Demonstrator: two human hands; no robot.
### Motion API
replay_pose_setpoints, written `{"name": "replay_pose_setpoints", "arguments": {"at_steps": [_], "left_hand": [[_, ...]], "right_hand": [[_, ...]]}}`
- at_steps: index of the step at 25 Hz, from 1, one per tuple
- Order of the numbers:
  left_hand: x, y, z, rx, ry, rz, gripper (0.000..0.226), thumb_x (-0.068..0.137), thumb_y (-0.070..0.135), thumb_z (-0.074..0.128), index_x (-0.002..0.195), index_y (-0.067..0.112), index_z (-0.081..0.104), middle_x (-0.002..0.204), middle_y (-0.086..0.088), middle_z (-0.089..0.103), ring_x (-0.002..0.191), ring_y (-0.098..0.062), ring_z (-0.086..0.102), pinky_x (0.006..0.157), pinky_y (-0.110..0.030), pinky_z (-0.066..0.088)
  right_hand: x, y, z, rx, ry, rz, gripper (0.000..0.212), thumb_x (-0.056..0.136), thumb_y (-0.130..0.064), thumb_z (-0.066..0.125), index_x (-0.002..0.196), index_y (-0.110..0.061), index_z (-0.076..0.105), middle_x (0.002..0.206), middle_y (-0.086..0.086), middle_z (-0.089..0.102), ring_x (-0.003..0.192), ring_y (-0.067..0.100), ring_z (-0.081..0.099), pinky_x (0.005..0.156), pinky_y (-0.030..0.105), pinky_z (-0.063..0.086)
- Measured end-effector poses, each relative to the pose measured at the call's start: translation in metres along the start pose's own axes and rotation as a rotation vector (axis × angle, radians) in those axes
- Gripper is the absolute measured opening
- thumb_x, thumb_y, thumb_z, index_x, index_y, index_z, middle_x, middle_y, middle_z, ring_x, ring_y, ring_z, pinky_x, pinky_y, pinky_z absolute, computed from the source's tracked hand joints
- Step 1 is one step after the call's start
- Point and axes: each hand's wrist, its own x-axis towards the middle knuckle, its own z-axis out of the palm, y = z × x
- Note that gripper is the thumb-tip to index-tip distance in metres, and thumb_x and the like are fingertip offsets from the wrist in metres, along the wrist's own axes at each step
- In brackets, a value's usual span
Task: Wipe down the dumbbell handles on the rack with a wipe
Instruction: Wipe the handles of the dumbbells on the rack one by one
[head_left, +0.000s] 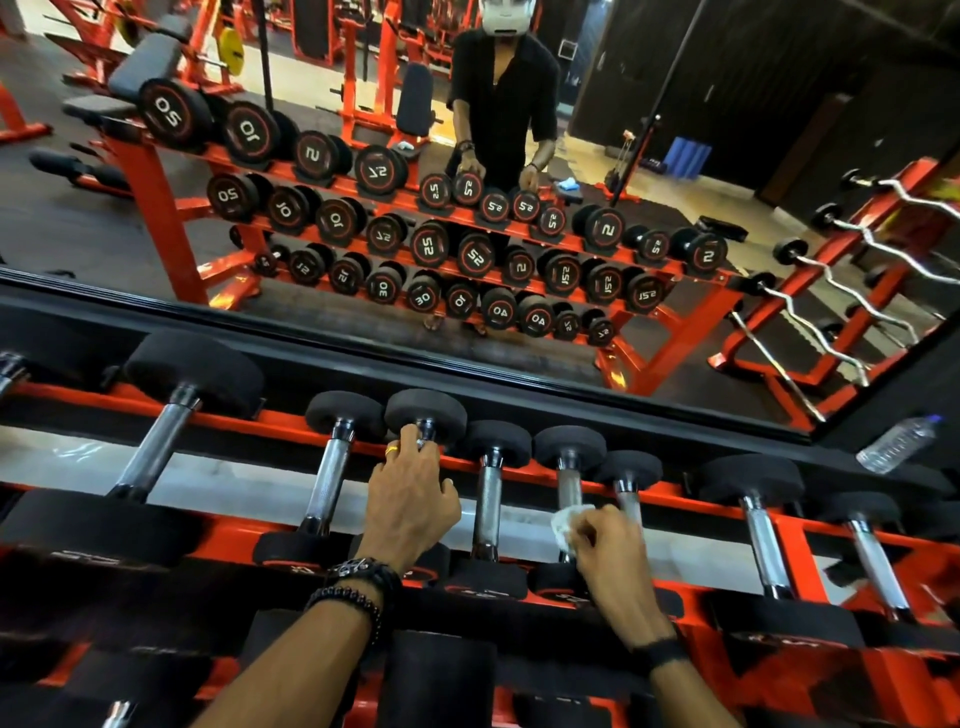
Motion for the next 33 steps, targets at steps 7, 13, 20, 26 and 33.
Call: {"name": "replay_pose_setpoints", "arguments": {"at_steps": [7, 13, 20, 26, 33], "left_hand": [[-0.001, -0.001, -0.003, -0.041, 0.01, 0.003, 0.018, 0.085, 0.029, 0.066, 0.087, 0.019, 0.051, 0.113, 0.0, 0.04, 0.082, -0.011, 0.047, 0.067, -0.024, 0.051], [0.0, 0.001, -0.002, -0.022, 0.022, -0.004, 0.02, 0.085, 0.031, 0.066, 0.089, 0.017, 0.053, 0.114, 0.0, 0.04, 0.084, -0.01, 0.044, 0.069, -0.022, 0.047], [-0.002, 0.002, -0.007, -0.045, 0.02, -0.009, 0.017, 0.086, 0.028, 0.066, 0.092, 0.015, 0.056, 0.115, -0.001, 0.043, 0.088, -0.01, 0.042, 0.072, -0.023, 0.047], [0.001, 0.004, -0.005, 0.01, 0.011, -0.01, 0.02, 0.086, 0.032, 0.065, 0.092, 0.014, 0.058, 0.116, -0.003, 0.043, 0.089, -0.014, 0.049, 0.074, -0.026, 0.052], [-0.001, 0.002, -0.006, -0.03, 0.043, -0.024, 0.015, 0.088, 0.027, 0.062, 0.09, 0.014, 0.057, 0.11, -0.002, 0.046, 0.083, -0.012, 0.046, 0.067, -0.024, 0.043]], "right_hand": [[0.061, -0.009, 0.005, 0.097, 0.162, 0.054, 0.01, 0.081, 0.003, 0.068, 0.08, -0.006, 0.071, 0.081, 0.004, 0.063, 0.076, 0.018, 0.06, 0.073, 0.029, 0.048], [0.005, 0.011, 0.002, 0.045, 0.063, 0.097, 0.014, 0.078, -0.002, 0.072, 0.068, -0.01, 0.068, 0.069, 0.0, 0.066, 0.069, 0.014, 0.061, 0.06, 0.008, 0.038], [0.059, -0.014, 0.006, 0.284, 0.256, 0.239, 0.012, 0.084, -0.002, 0.069, 0.075, -0.01, 0.073, 0.074, 0.002, 0.07, 0.071, 0.012, 0.062, 0.065, 0.019, 0.044], [0.009, 0.021, 0.006, 0.078, 0.083, 0.284, 0.011, 0.084, -0.014, 0.072, 0.074, -0.015, 0.075, 0.075, 0.002, 0.074, 0.073, 0.017, 0.067, 0.067, 0.029, 0.05], [0.072, 0.003, 0.007, 0.275, 0.183, 0.384, 0.019, 0.083, -0.003, 0.067, 0.066, -0.009, 0.072, 0.067, 0.008, 0.069, 0.066, 0.021, 0.063, 0.069, 0.04, 0.054]]}}
